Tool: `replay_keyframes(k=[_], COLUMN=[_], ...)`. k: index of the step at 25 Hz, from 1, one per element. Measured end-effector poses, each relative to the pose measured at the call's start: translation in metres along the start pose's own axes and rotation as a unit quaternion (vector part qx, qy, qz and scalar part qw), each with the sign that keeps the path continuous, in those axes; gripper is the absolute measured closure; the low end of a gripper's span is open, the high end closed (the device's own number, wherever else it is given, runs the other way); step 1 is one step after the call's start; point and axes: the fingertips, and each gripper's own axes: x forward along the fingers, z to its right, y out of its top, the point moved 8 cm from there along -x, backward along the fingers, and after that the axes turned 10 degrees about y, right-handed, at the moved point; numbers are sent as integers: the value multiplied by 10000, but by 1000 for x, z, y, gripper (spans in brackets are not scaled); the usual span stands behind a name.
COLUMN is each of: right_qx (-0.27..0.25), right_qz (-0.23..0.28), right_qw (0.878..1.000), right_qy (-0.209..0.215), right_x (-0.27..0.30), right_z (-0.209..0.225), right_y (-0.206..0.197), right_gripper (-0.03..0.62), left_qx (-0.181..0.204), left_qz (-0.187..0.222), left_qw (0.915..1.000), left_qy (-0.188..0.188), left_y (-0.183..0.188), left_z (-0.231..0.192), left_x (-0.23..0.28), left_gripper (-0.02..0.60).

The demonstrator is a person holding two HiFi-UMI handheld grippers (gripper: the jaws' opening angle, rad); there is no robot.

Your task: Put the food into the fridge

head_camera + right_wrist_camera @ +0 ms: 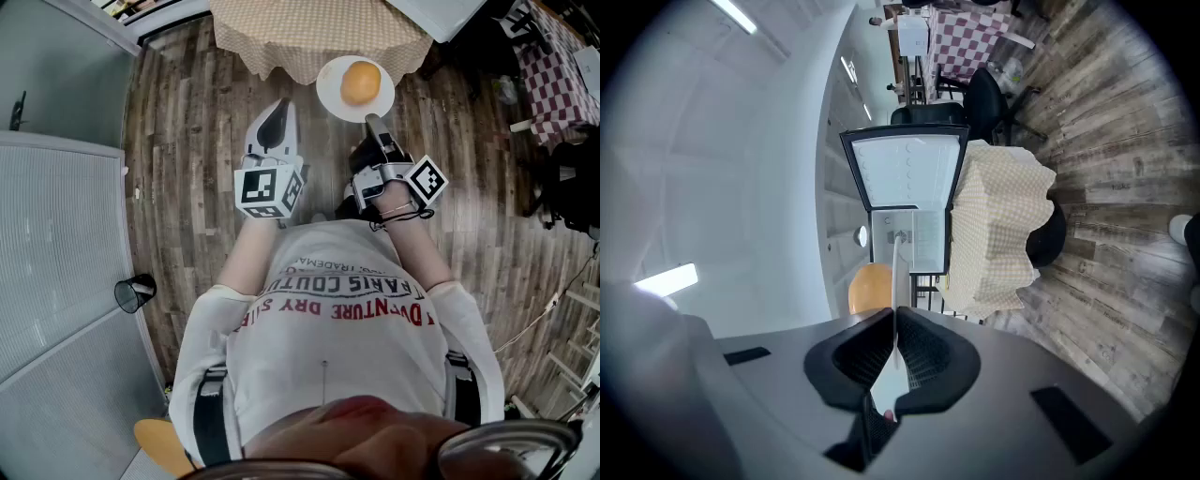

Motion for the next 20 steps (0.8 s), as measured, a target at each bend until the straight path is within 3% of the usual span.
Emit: replay_keyframes(k=[13,20], right_qx=[-133,22], right_qz=[-34,-40], right_qw=[9998,10000], right_qy=[174,64], right_x=[2,0], right_z=[-5,0], right_y=[0,1], right_gripper=[563,563], left_qx=[-40,-109], left_qz=[-52,-123], left_qw=[10000,9999], left_qy=[-15,46], left_y=[-6,-9], left_z=[0,-2], left_x=[0,-2], left_gripper=[554,554])
